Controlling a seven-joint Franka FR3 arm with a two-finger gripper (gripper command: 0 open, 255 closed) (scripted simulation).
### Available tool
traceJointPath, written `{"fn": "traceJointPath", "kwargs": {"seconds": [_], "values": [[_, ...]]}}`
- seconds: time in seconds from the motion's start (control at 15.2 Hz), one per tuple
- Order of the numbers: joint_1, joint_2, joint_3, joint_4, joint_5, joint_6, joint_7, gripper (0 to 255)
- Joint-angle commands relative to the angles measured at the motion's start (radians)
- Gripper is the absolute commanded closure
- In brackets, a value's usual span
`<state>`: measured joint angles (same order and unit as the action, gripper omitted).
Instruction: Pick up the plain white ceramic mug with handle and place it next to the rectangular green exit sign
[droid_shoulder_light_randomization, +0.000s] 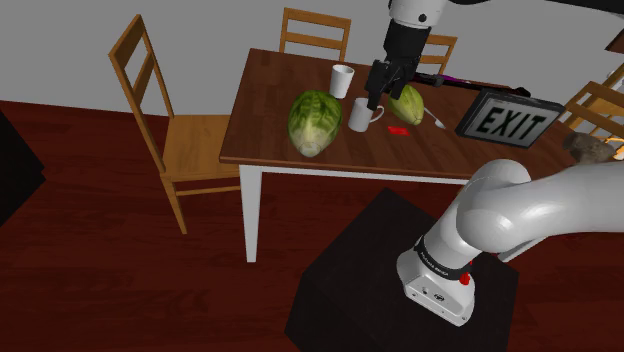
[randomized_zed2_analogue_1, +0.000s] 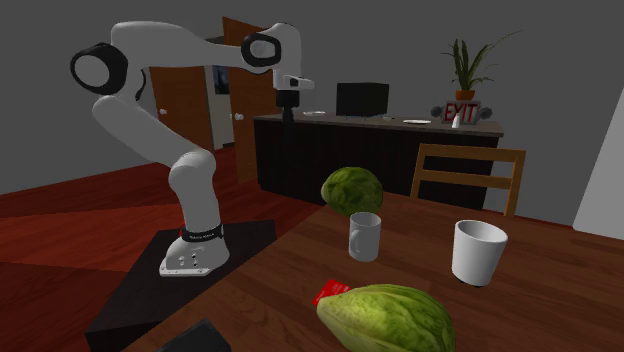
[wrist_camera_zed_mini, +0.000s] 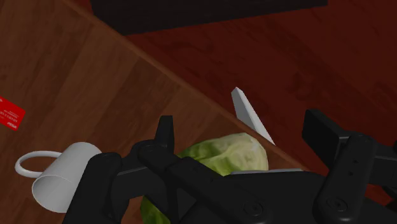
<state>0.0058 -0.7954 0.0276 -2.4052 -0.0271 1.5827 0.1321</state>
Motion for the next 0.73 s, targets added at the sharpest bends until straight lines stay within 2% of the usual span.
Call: {"fn": "traceJointPath", "kwargs": {"seconds": [0.0, 0.66], "values": [[0.000, 0.000, 0.000, 0.000, 0.000, 0.000, 0.000, 0], [-0.092, 0.333, -0.124, 0.115, -0.043, 0.169, -0.025, 0]]}}
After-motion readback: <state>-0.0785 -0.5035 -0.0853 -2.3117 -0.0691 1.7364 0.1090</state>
